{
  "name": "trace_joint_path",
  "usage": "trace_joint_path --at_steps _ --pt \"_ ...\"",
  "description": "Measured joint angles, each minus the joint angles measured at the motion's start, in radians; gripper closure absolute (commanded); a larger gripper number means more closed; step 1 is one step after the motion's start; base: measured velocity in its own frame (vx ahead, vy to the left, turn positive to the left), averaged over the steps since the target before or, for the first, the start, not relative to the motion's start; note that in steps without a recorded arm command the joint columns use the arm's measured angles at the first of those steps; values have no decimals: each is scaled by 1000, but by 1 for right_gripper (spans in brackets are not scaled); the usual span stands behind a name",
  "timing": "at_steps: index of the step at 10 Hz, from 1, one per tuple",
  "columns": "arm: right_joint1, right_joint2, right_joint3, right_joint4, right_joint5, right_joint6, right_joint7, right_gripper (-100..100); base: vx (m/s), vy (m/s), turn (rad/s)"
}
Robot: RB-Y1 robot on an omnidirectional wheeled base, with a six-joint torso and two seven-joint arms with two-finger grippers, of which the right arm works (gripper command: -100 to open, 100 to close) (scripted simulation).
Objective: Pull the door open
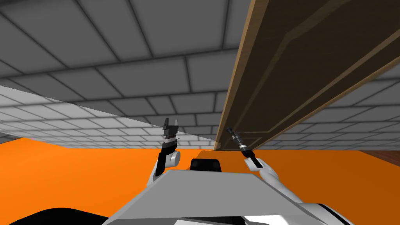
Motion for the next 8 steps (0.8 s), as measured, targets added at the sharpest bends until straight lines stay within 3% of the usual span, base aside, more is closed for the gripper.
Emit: trace_joint_path --at_steps 2,3,8 --pt "-2 -17 -18 48 -11 -33 -10 -100 124 -7 79" --pt "-3 -18 -19 52 -11 -37 -12 100 -18 1 -30" --pt "-2 -17 -18 49 -11 -31 -11 100 -13 0 -1"
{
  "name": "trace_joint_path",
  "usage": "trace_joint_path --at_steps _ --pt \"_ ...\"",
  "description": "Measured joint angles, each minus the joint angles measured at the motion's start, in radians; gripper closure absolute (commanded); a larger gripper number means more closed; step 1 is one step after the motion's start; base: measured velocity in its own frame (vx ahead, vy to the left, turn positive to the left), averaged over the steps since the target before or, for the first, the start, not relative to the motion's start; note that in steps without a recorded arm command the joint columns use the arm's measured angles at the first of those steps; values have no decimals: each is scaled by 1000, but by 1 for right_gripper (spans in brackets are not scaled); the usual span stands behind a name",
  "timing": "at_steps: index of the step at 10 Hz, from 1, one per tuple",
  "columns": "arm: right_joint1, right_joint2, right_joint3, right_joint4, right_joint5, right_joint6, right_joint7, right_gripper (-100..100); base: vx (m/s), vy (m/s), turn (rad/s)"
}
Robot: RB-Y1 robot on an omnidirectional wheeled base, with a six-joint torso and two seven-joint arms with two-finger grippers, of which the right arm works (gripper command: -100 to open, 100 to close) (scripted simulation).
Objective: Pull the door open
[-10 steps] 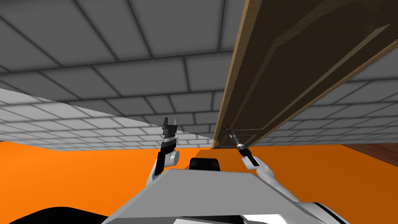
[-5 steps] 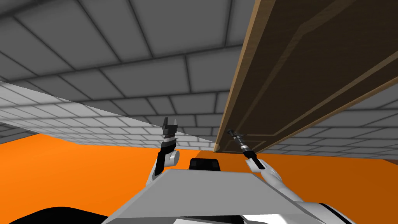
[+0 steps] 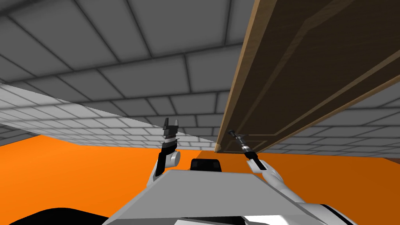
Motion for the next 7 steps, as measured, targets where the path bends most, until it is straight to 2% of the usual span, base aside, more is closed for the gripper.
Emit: trace_joint_path --at_steps 1,2,4,5,7 --pt "0 0 0 0 0 0 0 100 -86 -49 132" --pt "9 -10 4 -2 1 -8 -9 100 -155 -91 144" --pt "21 -24 13 -6 5 -30 -24 100 -178 -54 128" --pt "24 -33 21 8 8 -50 -35 100 -178 -71 93" --pt "48 -49 35 1 14 -70 -54 100 -180 -72 147"
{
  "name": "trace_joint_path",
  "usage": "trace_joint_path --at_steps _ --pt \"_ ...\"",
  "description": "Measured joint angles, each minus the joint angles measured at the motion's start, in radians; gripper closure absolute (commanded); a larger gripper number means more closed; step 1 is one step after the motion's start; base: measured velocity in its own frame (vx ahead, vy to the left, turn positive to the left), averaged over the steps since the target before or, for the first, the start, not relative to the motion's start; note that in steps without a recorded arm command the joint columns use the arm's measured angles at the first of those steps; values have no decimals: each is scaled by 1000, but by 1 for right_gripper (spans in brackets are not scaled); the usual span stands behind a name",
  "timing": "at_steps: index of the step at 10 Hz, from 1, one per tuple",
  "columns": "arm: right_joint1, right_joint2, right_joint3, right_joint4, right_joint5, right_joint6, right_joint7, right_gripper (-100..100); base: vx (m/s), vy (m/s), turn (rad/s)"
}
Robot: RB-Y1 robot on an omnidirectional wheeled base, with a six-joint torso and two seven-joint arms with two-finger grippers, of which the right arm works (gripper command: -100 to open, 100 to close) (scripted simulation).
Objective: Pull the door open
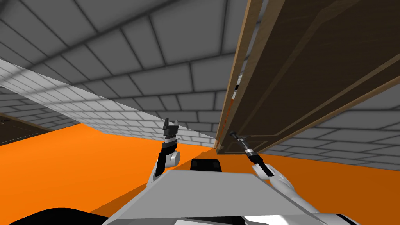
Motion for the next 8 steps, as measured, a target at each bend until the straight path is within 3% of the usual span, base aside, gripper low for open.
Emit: trace_joint_path --at_steps 4,5,8 --pt "36 -36 26 3 10 -61 -41 100 -162 -65 89" --pt "38 -36 28 4 11 -62 -44 100 -140 -73 177" --pt "50 -50 33 24 11 -104 -55 100 -205 -84 166"
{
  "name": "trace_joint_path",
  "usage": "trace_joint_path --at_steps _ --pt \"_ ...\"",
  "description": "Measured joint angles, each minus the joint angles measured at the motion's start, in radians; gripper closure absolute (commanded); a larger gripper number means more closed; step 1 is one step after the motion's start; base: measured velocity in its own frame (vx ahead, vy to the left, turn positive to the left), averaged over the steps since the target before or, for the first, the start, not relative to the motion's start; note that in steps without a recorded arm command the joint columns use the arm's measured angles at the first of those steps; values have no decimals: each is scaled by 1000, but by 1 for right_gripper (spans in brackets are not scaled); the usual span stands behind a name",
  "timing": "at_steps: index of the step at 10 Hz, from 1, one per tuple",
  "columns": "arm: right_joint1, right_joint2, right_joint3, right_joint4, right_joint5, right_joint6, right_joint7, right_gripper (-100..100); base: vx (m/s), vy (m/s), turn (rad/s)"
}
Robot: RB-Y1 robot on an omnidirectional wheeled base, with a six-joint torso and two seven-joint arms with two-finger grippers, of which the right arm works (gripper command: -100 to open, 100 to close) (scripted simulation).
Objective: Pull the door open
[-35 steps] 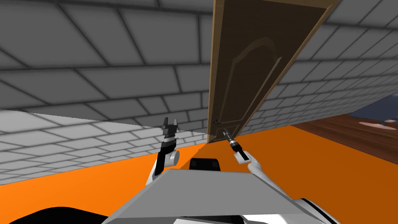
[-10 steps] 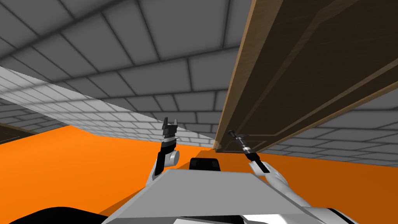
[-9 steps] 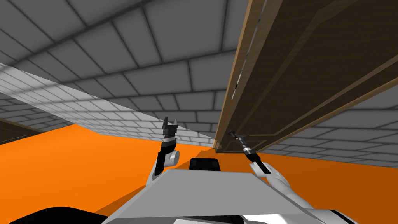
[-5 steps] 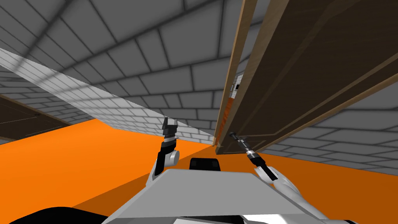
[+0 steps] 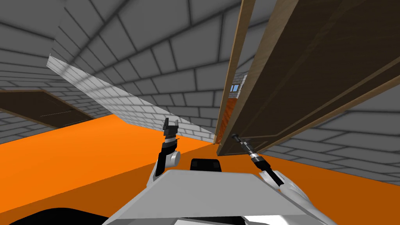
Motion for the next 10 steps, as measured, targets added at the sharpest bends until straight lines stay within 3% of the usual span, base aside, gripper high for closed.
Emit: trace_joint_path --at_steps 5,6,7,10 --pt "37 -28 17 25 3 -79 -26 100 -197 -96 176" --pt "55 -35 17 10 2 -86 -29 100 -169 -39 81" --pt "54 -39 20 24 2 -102 -33 100 -68 -10 1" --pt "60 -44 21 37 1 -118 -37 100 -206 -104 224"
